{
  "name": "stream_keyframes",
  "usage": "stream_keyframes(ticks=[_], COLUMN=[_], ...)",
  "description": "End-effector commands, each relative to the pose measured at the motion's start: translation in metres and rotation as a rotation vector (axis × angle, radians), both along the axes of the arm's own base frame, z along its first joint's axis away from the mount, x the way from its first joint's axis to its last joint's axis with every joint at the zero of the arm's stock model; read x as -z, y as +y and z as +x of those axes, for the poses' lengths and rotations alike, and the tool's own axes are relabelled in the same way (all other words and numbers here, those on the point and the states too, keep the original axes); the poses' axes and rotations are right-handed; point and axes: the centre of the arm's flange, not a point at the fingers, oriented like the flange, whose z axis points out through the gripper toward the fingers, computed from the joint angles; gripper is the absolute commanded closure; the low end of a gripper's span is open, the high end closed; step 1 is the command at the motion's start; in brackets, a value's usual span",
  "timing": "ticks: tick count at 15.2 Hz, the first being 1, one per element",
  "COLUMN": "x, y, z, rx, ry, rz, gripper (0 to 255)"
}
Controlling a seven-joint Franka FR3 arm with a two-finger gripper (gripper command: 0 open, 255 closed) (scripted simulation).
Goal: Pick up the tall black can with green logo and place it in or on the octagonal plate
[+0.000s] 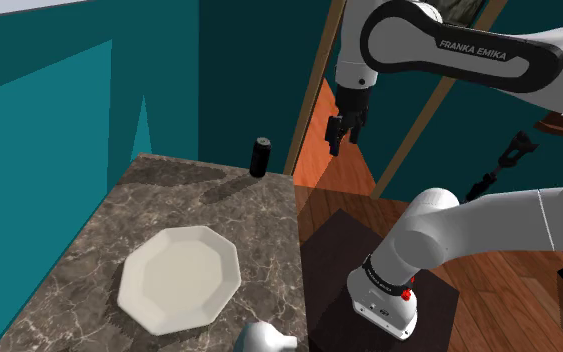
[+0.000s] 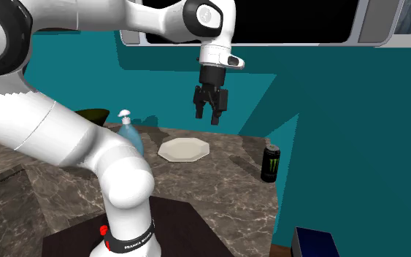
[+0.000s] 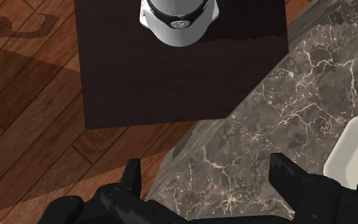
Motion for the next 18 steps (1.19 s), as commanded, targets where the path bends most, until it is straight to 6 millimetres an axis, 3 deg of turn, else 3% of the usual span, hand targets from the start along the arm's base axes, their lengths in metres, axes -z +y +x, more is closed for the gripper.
stream_keyframes(ticks=[1, 18], x=[0.000, 0.103], y=[0.000, -0.035], z=[0.000, 0.173], rx=[0.000, 0.031], ry=[0.000, -0.143], rz=[0.000, 0.043], gripper=[0, 0])
